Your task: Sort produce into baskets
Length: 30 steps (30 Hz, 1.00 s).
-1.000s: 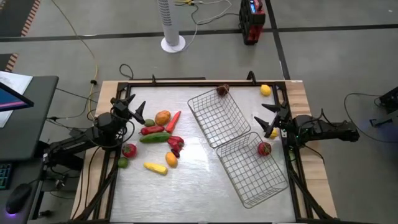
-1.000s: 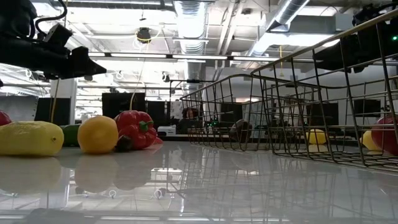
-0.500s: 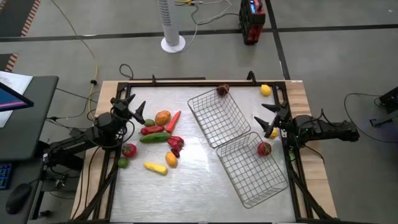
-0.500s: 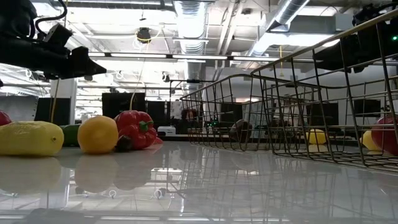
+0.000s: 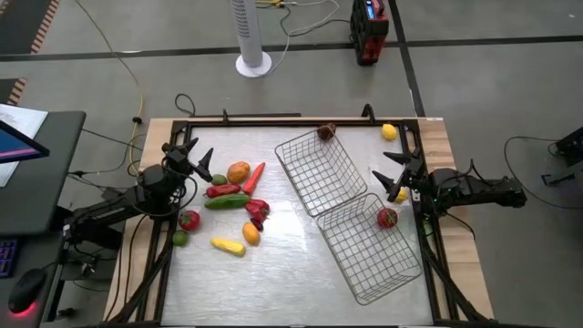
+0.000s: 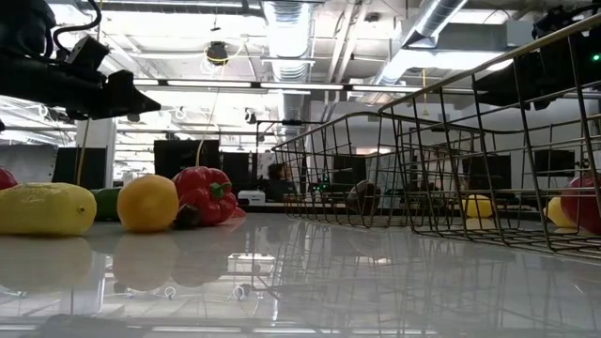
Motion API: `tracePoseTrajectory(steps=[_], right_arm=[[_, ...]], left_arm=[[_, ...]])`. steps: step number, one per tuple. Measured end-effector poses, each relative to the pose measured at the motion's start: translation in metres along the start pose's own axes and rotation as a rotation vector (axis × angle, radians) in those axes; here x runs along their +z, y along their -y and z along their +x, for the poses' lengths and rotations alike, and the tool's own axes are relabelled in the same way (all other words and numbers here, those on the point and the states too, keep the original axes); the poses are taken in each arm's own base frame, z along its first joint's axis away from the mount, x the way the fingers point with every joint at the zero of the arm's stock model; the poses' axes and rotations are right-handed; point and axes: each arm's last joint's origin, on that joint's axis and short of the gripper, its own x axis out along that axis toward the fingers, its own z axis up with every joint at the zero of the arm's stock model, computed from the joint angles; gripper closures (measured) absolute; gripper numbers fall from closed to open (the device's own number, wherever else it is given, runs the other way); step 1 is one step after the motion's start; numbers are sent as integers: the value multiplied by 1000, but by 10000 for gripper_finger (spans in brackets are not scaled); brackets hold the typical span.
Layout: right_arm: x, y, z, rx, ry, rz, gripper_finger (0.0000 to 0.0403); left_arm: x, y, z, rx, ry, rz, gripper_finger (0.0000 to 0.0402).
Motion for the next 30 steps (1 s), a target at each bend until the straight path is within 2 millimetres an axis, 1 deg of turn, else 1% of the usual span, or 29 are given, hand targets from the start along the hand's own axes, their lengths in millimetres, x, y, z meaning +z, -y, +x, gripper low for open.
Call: tracePoseTrajectory(steps=[6, 8, 11, 18, 22, 25, 30], right_arm=[[0, 0, 0, 0, 0, 0, 17], [0, 0, 0, 0, 0, 0, 17], [0, 0, 0, 0, 0, 0, 17], [0, 0, 0, 0, 0, 0, 17], [0, 0, 0, 0, 0, 0, 17], [0, 0, 0, -1, 0, 0, 17], [0, 0, 0, -2, 4, 4, 17]], left_arm=[[0, 0, 0, 0, 1, -4, 110], [1, 0, 0, -1, 13, -35, 110], [4, 0, 0, -1, 39, -141, 110], [4, 0, 0, -6, 36, -431, 110], [4, -2, 0, 47, 45, -547, 110], [4, -2, 0, 51, 44, -568, 110], [2, -3, 0, 78, 33, -554, 110]])
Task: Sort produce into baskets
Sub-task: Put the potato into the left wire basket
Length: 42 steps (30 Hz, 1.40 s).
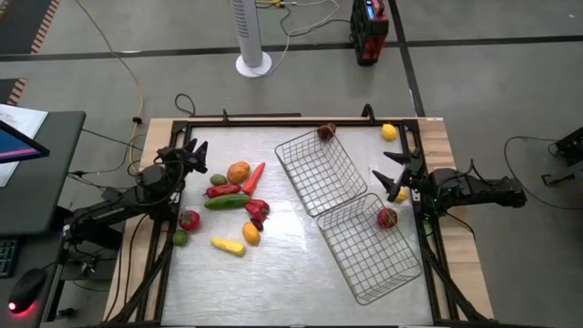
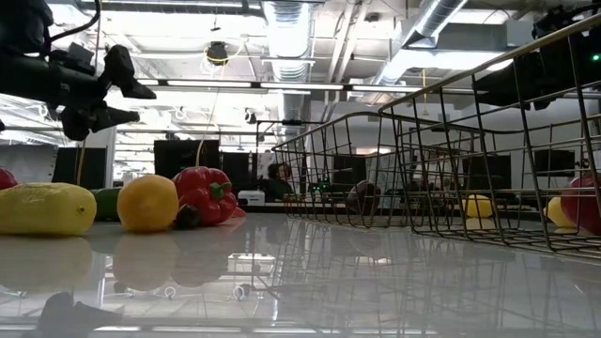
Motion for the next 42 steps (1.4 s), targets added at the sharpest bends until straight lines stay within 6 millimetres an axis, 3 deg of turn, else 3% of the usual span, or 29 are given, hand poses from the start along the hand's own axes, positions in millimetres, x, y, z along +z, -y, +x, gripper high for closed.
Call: tracePoseTrajectory(steps=[4, 10, 16, 24, 35, 42], right_arm=[[1, 0, 0, 0, 5, 60, 17], [1, 0, 0, 0, 6, 357, 17], [1, 0, 0, 0, 6, 400, 17], [6, -3, 1, 87, 32, 423, 17], [17, -7, 14, 79, 96, 415, 17], [19, -16, 28, 107, 91, 404, 17]], left_arm=[[-2, -1, 0, 6, -17, 32, 110], [-2, 0, 0, -25, -31, 40, 110], [-3, 1, 0, -52, -44, 27, 110], [9, 13, -3, -297, -105, 58, 110], [44, 42, 6, -265, -444, 362, 110], [36, 63, 29, -305, -668, 504, 110]])
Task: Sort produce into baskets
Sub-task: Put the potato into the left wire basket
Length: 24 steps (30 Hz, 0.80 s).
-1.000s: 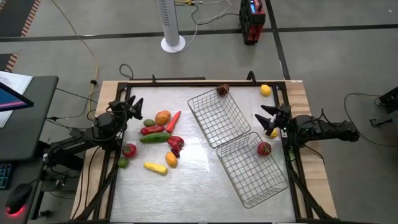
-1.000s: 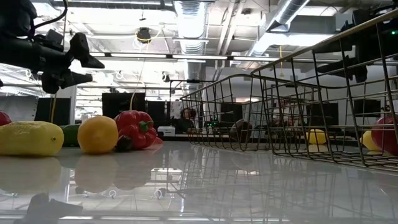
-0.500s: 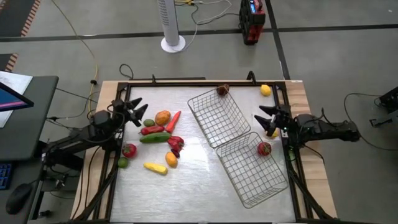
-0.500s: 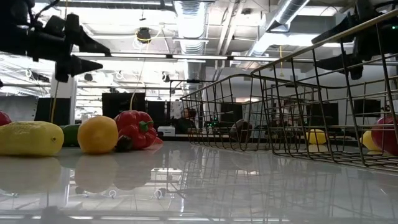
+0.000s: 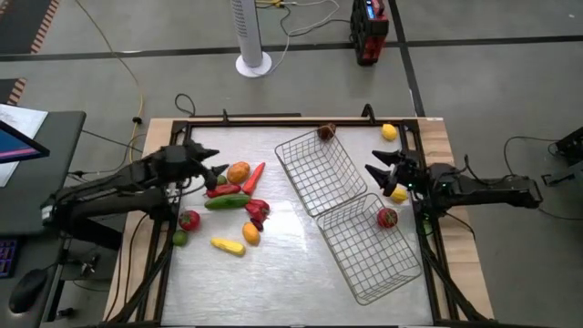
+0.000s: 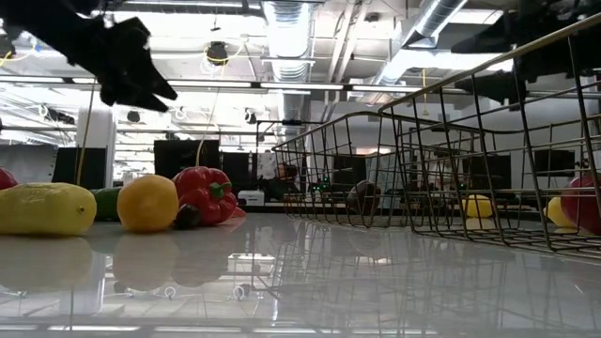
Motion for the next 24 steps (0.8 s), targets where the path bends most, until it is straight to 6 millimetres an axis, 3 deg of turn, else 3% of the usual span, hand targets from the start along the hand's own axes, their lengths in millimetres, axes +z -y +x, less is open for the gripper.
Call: tracePoseTrajectory(steps=[8, 12, 19, 24], right_arm=[[-5, -8, 17, 3, 5, -57, 17], [-2, -10, 18, 4, -3, -75, 17], [1, -17, 19, 65, -55, -86, 17], [-7, -25, 19, 110, -107, -83, 17]], left_arm=[[2, 10, 45, 8, -238, 36, 110], [13, 13, 64, -5, -325, 41, 110], [34, 6, 92, 24, -495, 47, 110], [33, -5, 103, 65, -606, 56, 110]])
